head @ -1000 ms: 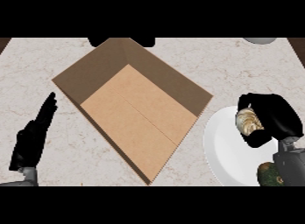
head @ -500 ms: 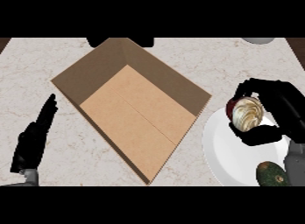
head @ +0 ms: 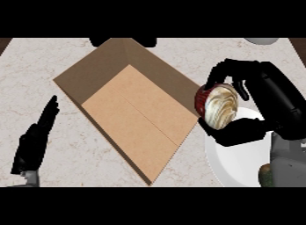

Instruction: Pick the cupcake from the plate and place it in the cardboard box

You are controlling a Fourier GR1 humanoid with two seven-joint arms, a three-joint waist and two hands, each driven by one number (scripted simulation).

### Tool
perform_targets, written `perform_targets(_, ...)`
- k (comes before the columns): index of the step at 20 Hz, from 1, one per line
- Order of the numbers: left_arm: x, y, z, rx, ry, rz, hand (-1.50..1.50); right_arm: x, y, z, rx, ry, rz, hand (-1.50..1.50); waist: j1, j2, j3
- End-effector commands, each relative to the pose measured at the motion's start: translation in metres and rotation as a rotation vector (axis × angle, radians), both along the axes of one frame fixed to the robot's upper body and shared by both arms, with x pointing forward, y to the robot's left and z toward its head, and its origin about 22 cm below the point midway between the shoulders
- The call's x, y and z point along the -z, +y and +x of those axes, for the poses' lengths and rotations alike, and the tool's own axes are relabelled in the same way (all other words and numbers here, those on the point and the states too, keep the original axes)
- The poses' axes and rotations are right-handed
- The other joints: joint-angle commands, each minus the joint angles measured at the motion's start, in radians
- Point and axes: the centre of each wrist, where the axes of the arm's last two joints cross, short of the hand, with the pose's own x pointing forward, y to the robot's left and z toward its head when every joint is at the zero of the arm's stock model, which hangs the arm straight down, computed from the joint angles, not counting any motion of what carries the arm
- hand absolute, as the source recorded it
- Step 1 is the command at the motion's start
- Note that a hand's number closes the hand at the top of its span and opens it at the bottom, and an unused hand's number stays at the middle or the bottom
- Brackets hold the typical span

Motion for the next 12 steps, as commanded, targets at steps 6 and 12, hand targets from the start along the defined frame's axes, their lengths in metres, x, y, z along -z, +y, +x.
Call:
perform_targets(6,0.012,-0.005,-0.002,0.007,-0.009,-0.003,0.00,-0.034,0.091,0.018,0.001,0.043,-0.030,1.50,0.009,0.001,0.000)
perform_targets(12,0.001,0.000,0.007,0.009,-0.005,0.009,0.00,-0.011,0.108,0.073,-0.002,0.123,-0.074,1.50,0.009,0.004,0.000)
